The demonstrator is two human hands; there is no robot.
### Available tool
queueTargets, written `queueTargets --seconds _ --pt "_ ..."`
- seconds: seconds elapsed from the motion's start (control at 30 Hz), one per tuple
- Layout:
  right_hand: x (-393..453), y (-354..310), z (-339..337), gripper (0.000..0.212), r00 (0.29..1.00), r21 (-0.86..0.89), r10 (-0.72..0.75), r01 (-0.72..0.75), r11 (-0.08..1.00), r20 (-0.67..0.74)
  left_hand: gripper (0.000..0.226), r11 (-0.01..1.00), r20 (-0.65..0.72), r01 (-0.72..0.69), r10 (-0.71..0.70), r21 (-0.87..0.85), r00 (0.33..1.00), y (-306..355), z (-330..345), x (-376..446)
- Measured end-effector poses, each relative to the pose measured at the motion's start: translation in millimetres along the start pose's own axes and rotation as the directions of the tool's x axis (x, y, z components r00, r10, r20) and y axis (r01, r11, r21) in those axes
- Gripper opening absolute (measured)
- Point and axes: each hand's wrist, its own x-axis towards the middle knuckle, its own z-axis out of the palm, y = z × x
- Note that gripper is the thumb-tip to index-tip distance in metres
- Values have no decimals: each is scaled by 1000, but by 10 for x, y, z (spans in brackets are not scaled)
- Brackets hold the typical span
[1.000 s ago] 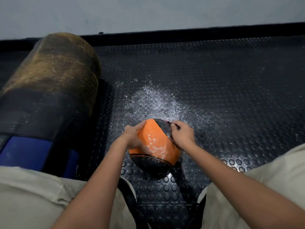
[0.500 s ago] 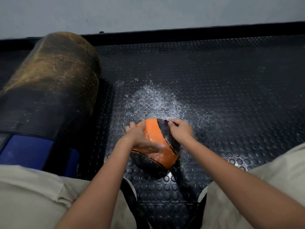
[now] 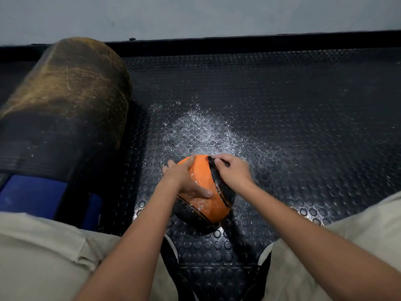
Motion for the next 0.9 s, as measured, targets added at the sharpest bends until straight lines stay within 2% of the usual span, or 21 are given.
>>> queueTargets --seconds 0.07,0.13,0.2,0.27,0.33,0.47,0.53,0.63,0.73,0.8,0.9 --pt "-12 3 19 25 998 -20 -55 55 998 13 145 1000 -12 -13 13 6 1000 -63 2 28" --pt "-16 108 -32 28 999 13 42 -41 999 -16 152 1000 -39 -27 26 -13 999 -87 7 30" --pt "-18 248 -82 30 979 -34 199 -201 979 -40 162 999 -58 -42 41 -27 997 -99 8 37" --pt "-7 327 -64 31 967 -61 250 -253 966 -52 159 997 -75 -65 62 -48 995 -107 7 47" --pt "-16 239 -6 29 984 -36 170 -172 984 -56 147 992 -88 -65 56 -107 995 -113 -11 47" --pt "-53 -34 69 28 988 -105 -153 153 983 8 134 991 -108 -36 22 -132 994 -79 -32 27" --pt "-46 -6 49 30 991 -89 -131 131 987 1 134 985 -123 -46 25 -166 992 -63 -17 21" --pt "3 202 -68 32 997 -39 55 -57 998 -45 135 975 -113 -59 35 -216 993 -41 22 0" --pt "13 321 -76 29 978 -75 197 -202 977 -71 135 976 -98 -78 60 -202 993 -5 4 -4" --pt "7 279 -1 28 988 -91 141 -147 985 -62 135 984 -83 -80 67 -161 994 1 -37 15" --pt "-9 109 37 32 999 -106 -45 47 993 28 137 988 -101 -86 73 -130 992 -33 -66 43"
